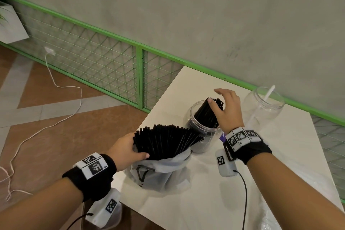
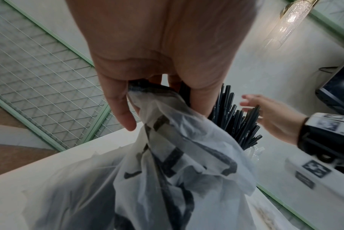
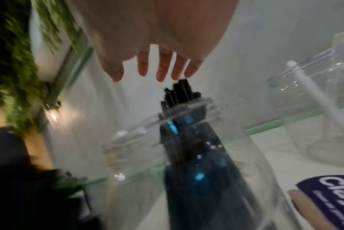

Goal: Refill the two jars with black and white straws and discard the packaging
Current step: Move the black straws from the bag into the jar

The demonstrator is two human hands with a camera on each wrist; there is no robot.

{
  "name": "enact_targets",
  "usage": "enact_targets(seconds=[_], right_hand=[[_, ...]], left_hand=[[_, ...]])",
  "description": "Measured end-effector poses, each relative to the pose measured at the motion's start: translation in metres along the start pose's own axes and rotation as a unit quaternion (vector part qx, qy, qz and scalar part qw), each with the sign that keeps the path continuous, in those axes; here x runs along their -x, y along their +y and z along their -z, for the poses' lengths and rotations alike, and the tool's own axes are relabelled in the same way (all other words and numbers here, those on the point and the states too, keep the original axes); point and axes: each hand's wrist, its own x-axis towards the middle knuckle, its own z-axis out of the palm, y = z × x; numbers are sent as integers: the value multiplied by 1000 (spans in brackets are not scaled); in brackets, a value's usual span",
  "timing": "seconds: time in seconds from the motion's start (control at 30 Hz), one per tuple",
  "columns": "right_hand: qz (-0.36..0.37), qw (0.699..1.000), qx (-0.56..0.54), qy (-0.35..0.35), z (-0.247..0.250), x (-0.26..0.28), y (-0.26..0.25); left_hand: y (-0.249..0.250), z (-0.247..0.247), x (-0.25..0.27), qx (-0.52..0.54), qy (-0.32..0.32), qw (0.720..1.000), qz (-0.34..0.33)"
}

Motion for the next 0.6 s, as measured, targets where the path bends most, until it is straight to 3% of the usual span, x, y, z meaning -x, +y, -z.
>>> enact_targets(seconds=[0.1,0.27,0.37,0.5,0.6], right_hand=[[1,995,-92,30,9,52,-18],[-184,964,-158,-112,-16,138,-2],[-213,938,-197,-191,-33,145,-2],[-253,907,-269,-204,-46,136,-21],[-210,905,-298,-219,-52,133,-33]], left_hand=[[0,0,1,-6,2,1000,-2],[0,-1,2,7,3,1000,-11],[0,-3,3,10,3,1000,-12],[2,-7,7,21,0,999,-25],[7,-11,10,29,0,998,-47]])
